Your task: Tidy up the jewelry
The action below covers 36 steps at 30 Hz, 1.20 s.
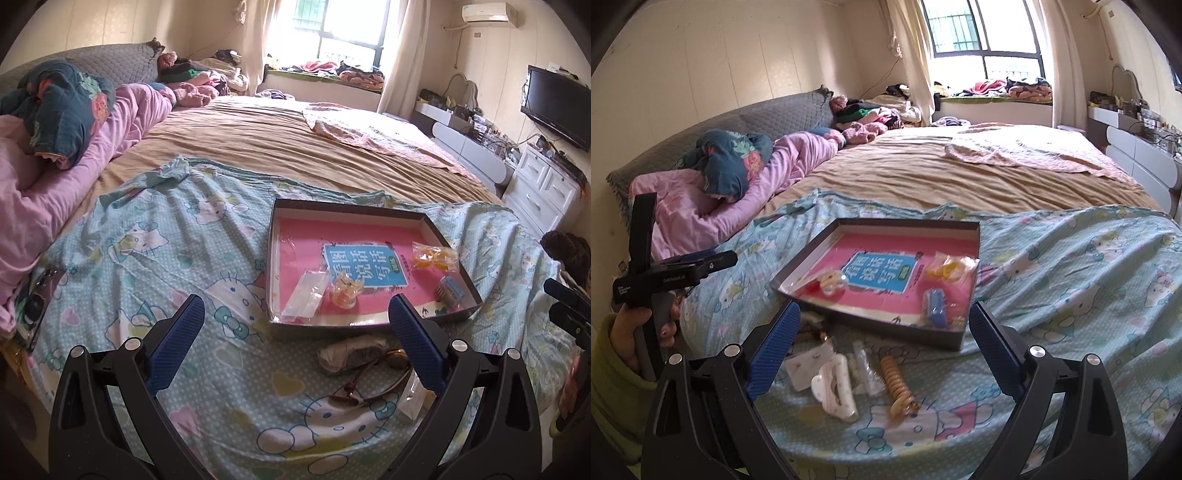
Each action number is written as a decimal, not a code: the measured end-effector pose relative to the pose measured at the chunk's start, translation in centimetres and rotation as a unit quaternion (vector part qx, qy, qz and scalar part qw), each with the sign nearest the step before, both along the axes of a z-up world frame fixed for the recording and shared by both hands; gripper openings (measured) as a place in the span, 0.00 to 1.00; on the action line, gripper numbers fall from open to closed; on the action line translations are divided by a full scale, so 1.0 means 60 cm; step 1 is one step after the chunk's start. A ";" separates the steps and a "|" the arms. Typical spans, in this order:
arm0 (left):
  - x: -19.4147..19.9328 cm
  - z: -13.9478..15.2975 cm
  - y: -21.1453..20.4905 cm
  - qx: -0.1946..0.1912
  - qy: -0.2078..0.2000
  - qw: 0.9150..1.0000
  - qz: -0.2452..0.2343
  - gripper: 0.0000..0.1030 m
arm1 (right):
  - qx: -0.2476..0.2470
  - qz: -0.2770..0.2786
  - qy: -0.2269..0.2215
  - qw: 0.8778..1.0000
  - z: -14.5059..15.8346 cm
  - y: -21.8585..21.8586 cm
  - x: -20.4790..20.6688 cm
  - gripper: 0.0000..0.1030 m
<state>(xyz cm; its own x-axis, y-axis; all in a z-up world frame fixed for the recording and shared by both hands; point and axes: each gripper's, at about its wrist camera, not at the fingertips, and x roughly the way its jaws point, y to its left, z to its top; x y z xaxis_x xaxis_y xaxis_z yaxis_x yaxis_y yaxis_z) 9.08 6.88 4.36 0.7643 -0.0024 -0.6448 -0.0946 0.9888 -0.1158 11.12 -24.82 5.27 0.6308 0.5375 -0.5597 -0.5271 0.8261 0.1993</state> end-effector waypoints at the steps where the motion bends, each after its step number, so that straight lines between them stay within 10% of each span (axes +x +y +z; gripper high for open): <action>1: -0.001 -0.001 -0.001 0.000 0.001 1.000 -0.002 0.91 | 0.000 0.002 0.003 1.000 -0.003 0.001 -0.001 0.89; 36: -0.013 -0.109 -0.058 0.005 0.093 0.995 -0.046 0.90 | -0.031 0.064 0.076 0.995 -0.110 0.038 -0.056 0.89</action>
<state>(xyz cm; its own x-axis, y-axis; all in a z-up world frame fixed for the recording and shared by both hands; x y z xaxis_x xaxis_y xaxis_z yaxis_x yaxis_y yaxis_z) 8.31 3.39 -2.18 0.6285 -0.0594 -0.7755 -0.0220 0.9953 -0.0940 7.73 -22.52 -1.30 0.4657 0.5696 -0.6773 -0.5965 0.7674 0.2352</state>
